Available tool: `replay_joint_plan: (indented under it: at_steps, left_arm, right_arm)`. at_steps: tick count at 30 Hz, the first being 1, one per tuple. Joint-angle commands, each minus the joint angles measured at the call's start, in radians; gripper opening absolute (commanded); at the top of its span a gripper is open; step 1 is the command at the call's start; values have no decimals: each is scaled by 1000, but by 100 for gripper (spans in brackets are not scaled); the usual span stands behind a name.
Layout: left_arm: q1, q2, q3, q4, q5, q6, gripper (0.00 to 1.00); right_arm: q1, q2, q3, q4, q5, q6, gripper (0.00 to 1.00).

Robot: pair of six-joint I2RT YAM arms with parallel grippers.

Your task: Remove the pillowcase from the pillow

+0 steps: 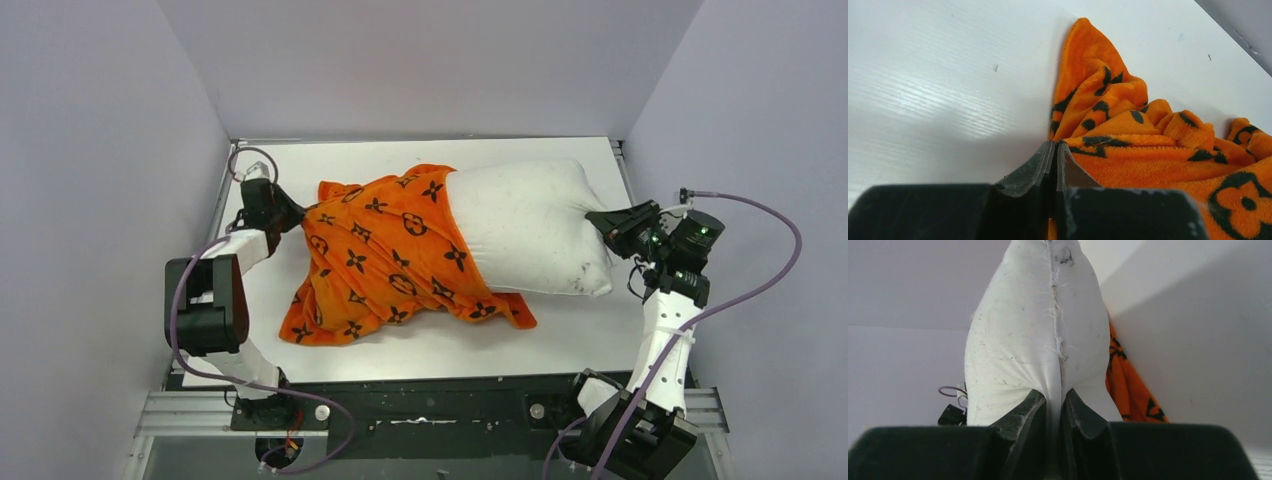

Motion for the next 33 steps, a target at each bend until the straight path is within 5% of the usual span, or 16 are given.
replay_joint_plan:
  at_steps: [1, 4, 7, 13, 16, 24, 33]
  left_arm:
    - [112, -64, -25, 73, -402, 50, 0]
    - [120, -100, -24, 74, -405, 36, 0]
    - [89, -186, -50, 206, -122, 44, 0]
    - [-128, -246, 10, 260, 450, 188, 70]
    - [-284, -307, -21, 221, 408, 299, 93]
    - [-663, -585, -316, 412, 226, 544, 96]
    - [-727, -542, -360, 318, -9, 614, 94]
  right_arm:
    - [-82, -19, 27, 320, 101, 147, 0]
    - [-69, -18, 59, 302, 109, 112, 0]
    - [3, -22, 108, 250, 195, 41, 0]
    - [207, 63, 242, 176, 424, -32, 0]
    - [276, 171, 395, 113, 492, -36, 0]
    - [440, 314, 628, 23, 825, 64, 0]
    - [510, 369, 714, 23, 801, 66, 0]
